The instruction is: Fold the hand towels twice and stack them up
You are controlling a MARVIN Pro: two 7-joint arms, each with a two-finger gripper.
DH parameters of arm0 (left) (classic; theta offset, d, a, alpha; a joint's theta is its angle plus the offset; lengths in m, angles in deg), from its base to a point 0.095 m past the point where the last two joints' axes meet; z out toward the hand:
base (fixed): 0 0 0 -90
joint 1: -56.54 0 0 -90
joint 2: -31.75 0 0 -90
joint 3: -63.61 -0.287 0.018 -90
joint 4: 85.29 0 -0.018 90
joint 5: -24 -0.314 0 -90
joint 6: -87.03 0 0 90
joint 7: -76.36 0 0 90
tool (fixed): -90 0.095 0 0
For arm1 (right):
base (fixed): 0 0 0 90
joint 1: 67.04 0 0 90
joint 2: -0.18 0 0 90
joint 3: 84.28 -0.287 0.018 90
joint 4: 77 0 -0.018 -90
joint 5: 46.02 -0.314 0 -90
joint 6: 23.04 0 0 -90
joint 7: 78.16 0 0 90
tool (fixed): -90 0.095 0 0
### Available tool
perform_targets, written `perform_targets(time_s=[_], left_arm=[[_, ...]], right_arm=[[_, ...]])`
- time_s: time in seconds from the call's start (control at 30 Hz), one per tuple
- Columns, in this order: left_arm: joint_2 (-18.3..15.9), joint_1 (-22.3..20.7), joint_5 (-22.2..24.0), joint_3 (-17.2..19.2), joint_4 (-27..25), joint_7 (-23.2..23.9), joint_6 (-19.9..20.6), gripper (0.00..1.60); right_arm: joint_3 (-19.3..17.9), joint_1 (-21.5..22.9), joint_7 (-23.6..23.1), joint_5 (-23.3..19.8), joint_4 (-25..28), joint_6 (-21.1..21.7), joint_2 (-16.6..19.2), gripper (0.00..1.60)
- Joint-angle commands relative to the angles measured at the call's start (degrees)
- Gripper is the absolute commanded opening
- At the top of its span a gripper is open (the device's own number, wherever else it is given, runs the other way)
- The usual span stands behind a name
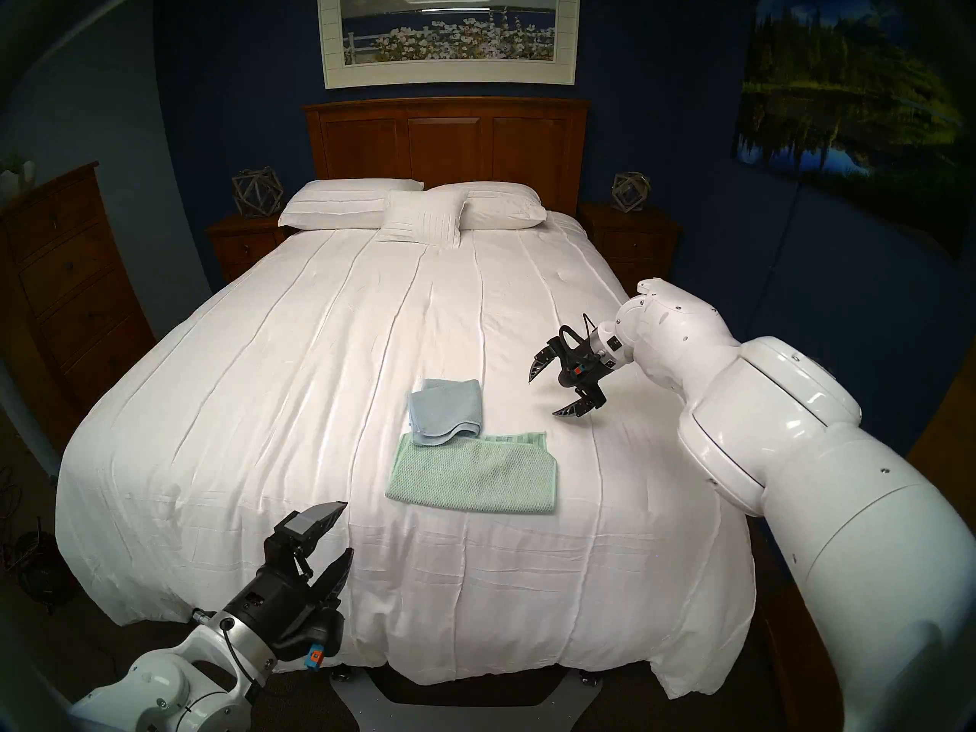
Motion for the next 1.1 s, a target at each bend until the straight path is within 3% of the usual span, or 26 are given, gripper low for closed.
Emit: perform_targets(time_s=[0.0,0.63,1.07], left_arm=[[0.04,-0.19,-0.01,-0.04,-0.81,-0.23,-0.08,1.60],[0.05,-0.46,0.00,-0.20,-0.74,-0.24,-0.08,1.60],[0.04,-0.62,0.00,-0.28,-0.58,-0.20,-0.07,1.60]], right_arm=[[-1.28,-0.55,-1.59,-2.24,2.42,0.04,0.11,1.60],[-4.28,-1.99,-1.88,-6.34,8.44,0.04,3.65,1.60],[-3.97,-7.35,-2.48,-7.84,10.37,0.04,8.02,1.60]])
